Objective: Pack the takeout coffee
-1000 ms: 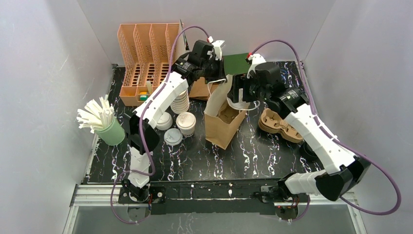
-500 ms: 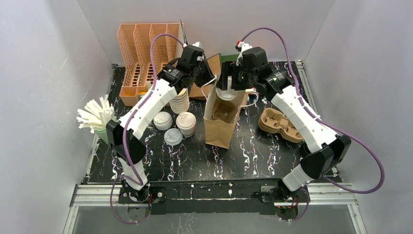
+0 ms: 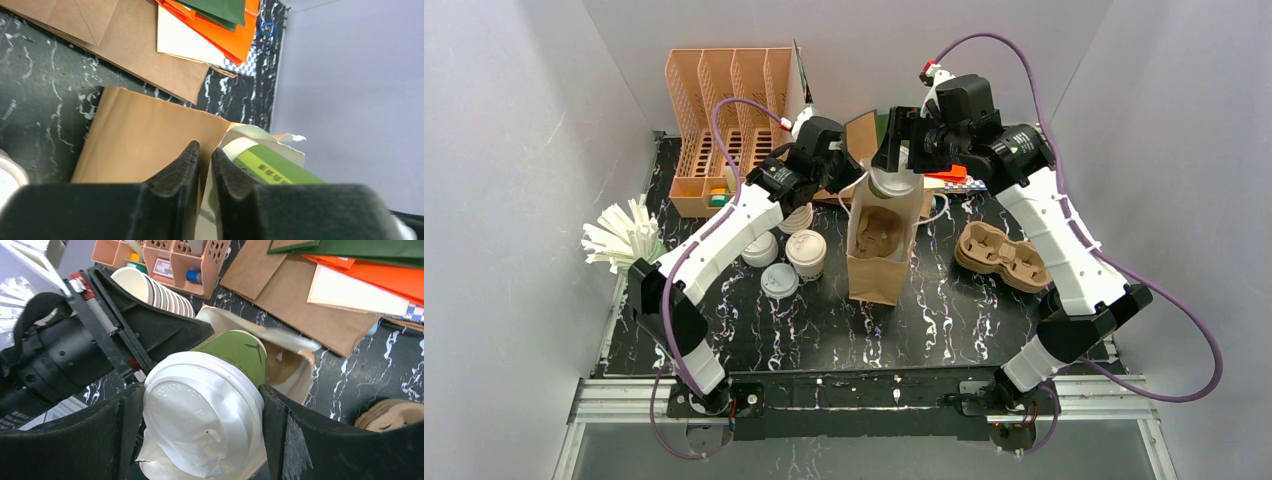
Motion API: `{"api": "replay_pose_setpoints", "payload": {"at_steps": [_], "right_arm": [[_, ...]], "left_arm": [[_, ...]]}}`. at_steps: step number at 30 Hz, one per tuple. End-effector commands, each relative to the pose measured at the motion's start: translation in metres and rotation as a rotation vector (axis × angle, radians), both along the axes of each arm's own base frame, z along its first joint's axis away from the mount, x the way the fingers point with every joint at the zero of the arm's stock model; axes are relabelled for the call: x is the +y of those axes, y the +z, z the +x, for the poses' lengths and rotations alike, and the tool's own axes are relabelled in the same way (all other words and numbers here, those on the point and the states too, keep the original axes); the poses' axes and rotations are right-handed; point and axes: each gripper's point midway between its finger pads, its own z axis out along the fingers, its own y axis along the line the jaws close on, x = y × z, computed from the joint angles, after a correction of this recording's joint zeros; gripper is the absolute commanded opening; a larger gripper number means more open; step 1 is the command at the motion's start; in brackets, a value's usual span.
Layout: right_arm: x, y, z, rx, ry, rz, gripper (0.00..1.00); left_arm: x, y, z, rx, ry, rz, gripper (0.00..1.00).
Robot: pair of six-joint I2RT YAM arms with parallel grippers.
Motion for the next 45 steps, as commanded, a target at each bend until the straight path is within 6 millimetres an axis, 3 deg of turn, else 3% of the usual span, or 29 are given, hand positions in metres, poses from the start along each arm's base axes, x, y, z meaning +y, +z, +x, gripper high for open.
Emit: {"api": "replay_pose_setpoints", "payload": {"at_steps": [1, 4, 7, 11, 15, 19, 23, 28, 33, 36, 40, 43, 45], "right_arm": [[0.0, 0.003, -0.007, 0.024, -0.008, 0.005, 0.37], [-0.007, -0.003, -0.004, 0.012, -0.063, -0.027, 0.37], [-0.007, -0.004, -0.004, 0.004, -0.077, -0.031, 0.37], [-0.009, -0.001, -0.001, -0.028, -0.083, -0.049, 0.37], [-0.015, 0.003, 0.001, -0.065, -0.092, -0.07, 0.37], [-0.018, 0.004, 0.002, -0.09, -0.093, -0.077, 0.37], [-0.019, 0.002, 0.003, -0.073, -0.101, -0.094, 0.36], [-0.014, -0.004, 0.001, -0.002, -0.15, -0.052, 0.36], [0.0, -0.005, 0.004, 0.003, -0.138, -0.026, 0.36], [0.009, -0.009, 0.002, 0.02, -0.124, -0.03, 0.36], [0.018, -0.02, -0.004, 0.029, -0.105, -0.048, 0.37], [0.02, -0.029, -0.003, 0.018, -0.099, -0.065, 0.37], [0.022, -0.034, -0.003, 0.022, -0.093, -0.066, 0.36]], "left_arm": [[0.008, 0.042, 0.0, -0.094, 0.111, -0.1, 0.23], [0.011, 0.051, -0.002, -0.133, 0.088, -0.069, 0.47], [0.025, 0.062, -0.005, -0.189, 0.061, 0.024, 0.6], [0.039, 0.07, -0.001, -0.26, -0.028, 0.141, 0.7], [0.048, 0.063, 0.017, -0.303, -0.177, 0.178, 0.68], [0.022, 0.053, 0.026, -0.339, -0.428, 0.155, 0.58], [-0.002, 0.042, 0.027, -0.354, -0.612, 0.145, 0.64], [-0.021, 0.028, 0.025, -0.316, -0.699, 0.083, 0.64], [-0.013, 0.022, 0.023, -0.325, -0.707, 0.139, 0.64], [-0.009, 0.012, 0.022, -0.284, -0.722, 0.173, 0.55], [-0.004, 0.008, 0.022, -0.254, -0.698, 0.192, 0.24], [0.0, 0.009, 0.021, -0.245, -0.655, 0.188, 0.06], [0.004, 0.012, 0.022, -0.234, -0.603, 0.178, 0.0]]}}
